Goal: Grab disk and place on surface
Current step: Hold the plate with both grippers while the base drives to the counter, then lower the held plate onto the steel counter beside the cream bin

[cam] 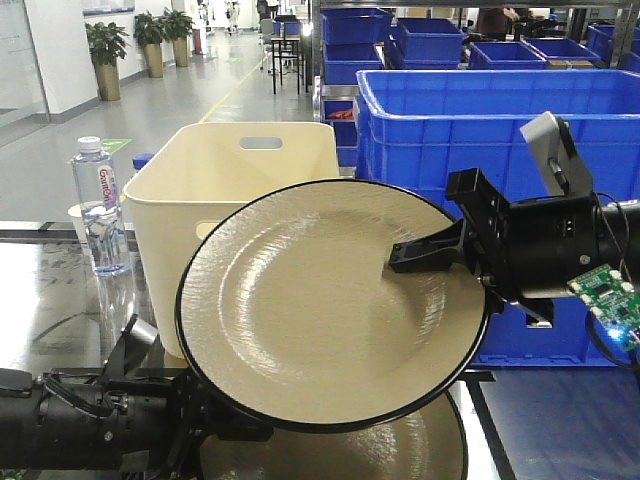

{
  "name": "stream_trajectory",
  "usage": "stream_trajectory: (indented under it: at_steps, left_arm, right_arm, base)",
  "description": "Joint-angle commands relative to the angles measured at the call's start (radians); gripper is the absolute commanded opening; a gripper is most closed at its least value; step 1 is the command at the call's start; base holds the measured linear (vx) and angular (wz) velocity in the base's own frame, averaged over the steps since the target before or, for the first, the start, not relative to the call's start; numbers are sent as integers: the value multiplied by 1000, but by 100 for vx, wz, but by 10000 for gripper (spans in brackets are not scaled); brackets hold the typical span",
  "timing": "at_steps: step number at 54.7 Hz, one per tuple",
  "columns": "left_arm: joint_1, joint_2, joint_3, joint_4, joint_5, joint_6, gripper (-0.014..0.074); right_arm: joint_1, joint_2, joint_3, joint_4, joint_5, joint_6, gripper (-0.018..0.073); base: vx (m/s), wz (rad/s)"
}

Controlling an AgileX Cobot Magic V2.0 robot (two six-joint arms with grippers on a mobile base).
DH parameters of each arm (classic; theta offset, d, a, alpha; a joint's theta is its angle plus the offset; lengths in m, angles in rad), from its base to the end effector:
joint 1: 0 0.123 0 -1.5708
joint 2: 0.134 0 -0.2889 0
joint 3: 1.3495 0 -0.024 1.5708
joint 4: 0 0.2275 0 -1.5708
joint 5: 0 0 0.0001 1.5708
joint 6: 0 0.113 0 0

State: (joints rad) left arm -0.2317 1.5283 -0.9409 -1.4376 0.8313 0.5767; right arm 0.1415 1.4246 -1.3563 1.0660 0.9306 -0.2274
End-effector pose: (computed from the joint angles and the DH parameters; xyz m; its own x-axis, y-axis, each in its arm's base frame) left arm 0.2720 -0.1493 0.2764 -0.9281 -0.2819 -0.2431 0.0883 0.4678 -0.8794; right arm 0.2776 0.1197 0.3976 -0.8208 0.2875 -0.4935 -0.2768 0.5556 0.7840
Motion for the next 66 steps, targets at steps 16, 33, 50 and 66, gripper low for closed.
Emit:
stream_trajectory:
  at_steps: [16,33,50,66]
  left_arm:
    - [-5,-47,-25,-110,48,-9,1]
    - [-5,-47,-25,-111,48,-9,1]
    - [-5,-47,-25,-111,48,-9,1]
    - [-9,-38,-25,-23,-29,-29,1]
  right_arm:
    - [-3,-40,-41,109,-40,-2,-8]
    - [-3,-40,-41,113,-40,-2,-8]
    - [-3,-40,-41,113,-71,-2,-8]
    - [-3,-40,-41,113,-86,-2,-8]
  base:
    - [2,-1]
    - [0,0]
    - [0,0]
    - [0,0]
